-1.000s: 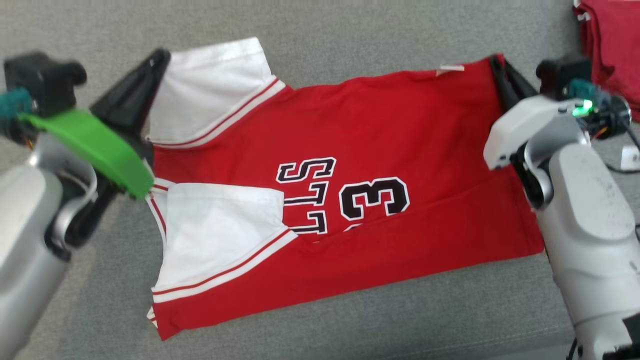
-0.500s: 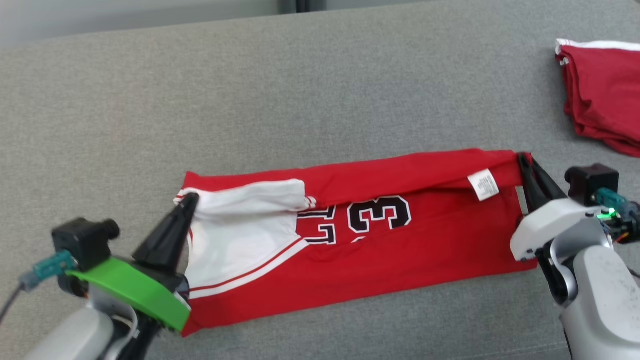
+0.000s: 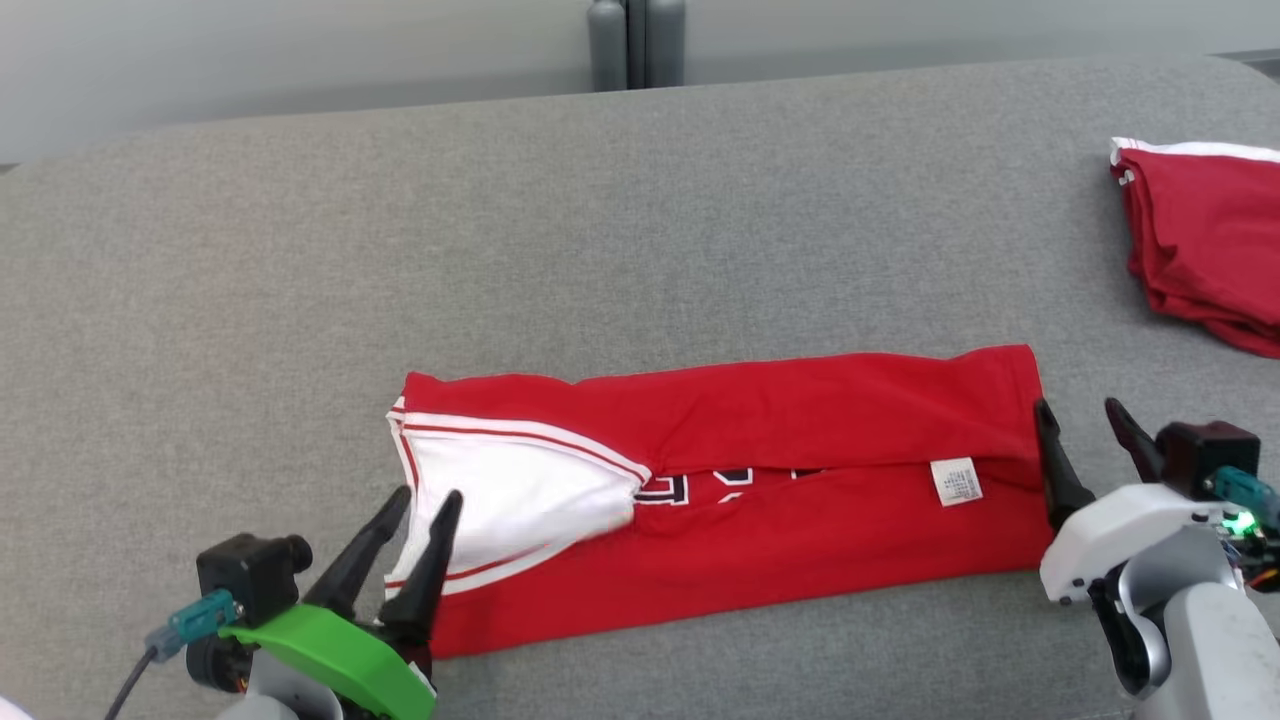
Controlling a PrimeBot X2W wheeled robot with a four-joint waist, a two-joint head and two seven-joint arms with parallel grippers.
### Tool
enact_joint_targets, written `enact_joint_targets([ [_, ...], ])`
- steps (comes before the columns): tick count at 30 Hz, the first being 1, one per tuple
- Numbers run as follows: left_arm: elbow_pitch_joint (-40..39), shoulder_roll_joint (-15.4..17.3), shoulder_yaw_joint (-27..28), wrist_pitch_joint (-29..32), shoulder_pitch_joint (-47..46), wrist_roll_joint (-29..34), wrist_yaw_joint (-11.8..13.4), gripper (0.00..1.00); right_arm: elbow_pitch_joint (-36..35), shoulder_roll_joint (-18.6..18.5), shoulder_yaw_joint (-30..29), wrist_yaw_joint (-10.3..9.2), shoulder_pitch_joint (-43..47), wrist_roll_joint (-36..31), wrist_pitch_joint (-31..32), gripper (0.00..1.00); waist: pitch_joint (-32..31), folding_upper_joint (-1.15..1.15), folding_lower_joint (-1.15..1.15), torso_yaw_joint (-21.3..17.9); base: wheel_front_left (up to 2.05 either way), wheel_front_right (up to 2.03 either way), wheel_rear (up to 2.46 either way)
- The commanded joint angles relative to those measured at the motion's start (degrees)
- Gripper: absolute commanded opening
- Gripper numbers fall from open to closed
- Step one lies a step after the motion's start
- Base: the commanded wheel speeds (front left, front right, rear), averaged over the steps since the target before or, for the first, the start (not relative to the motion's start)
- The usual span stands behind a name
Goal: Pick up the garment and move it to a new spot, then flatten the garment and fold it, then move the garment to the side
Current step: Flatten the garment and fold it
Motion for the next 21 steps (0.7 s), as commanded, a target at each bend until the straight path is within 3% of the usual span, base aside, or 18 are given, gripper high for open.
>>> enact_joint_targets([
  [1, 0.49, -0.43, 0.84, -0.34, 1.19, 0.82, 0.46, 1.0, -0.27, 0.1, -0.81, -0.1, 1.19, -0.64, -0.52, 1.0, -0.5, 0.0, 0.0, 0.07, 0.0, 0.0, 0.0],
  [12, -1.19, -7.13, 12.99, -0.63, 7.29, 10.49, 2.29, 1.0, -0.38, 1.38, -4.12, -0.1, 3.39, -1.79, -1.85, 1.0, -1.88, 0.0, 0.0, 0.63, 0.0, 0.0, 0.0],
  [21, -0.33, -12.93, 21.41, -0.65, 9.65, 18.55, 1.02, 1.0, 0.96, 1.54, -3.74, -0.1, 1.16, -3.2, -1.91, 1.0, -2.21, 0.0, 0.0, 1.79, 0.0, 0.0, 0.0],
])
